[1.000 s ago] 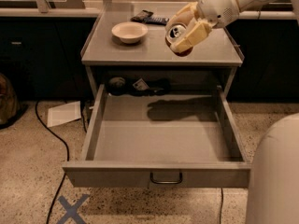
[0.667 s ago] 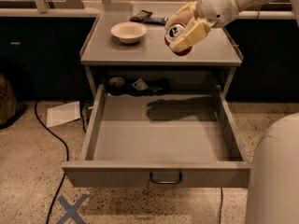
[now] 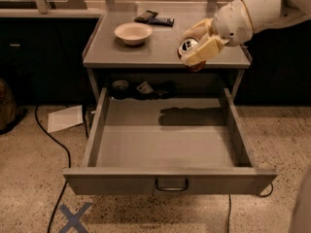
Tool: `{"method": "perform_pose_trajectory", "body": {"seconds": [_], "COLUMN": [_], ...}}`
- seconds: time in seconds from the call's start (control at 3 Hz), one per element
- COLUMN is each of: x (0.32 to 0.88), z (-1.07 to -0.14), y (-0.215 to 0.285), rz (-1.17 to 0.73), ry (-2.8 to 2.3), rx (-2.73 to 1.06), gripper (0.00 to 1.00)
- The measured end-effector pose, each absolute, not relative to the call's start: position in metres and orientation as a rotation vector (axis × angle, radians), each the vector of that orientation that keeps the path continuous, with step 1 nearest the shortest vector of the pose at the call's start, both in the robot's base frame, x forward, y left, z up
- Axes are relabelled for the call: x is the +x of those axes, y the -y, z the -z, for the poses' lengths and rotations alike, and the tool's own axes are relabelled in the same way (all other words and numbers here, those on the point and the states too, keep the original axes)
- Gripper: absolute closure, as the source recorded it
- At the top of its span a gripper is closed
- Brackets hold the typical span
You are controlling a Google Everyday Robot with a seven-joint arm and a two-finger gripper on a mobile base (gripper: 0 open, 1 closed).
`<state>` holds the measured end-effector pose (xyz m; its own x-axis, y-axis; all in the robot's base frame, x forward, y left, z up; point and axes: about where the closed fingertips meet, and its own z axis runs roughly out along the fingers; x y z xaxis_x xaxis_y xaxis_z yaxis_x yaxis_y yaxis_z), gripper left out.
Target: Place coke can into top drawer
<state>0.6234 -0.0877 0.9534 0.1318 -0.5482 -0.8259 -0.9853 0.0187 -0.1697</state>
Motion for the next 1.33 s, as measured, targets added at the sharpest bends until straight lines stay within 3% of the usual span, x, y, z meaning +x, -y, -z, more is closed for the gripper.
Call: {"method": "perform_pose_trajectory", "body": {"seconds": [1.0, 1.33], "x": [0.553, 0.559], "z": [-0.829, -0.793], "y": [0.091, 0.074], "rz": [-0.954, -1.04], "ry": [-1.671, -1.662], "rx": [-1.465, -1.482], "gripper": [1.0, 1.0]}}
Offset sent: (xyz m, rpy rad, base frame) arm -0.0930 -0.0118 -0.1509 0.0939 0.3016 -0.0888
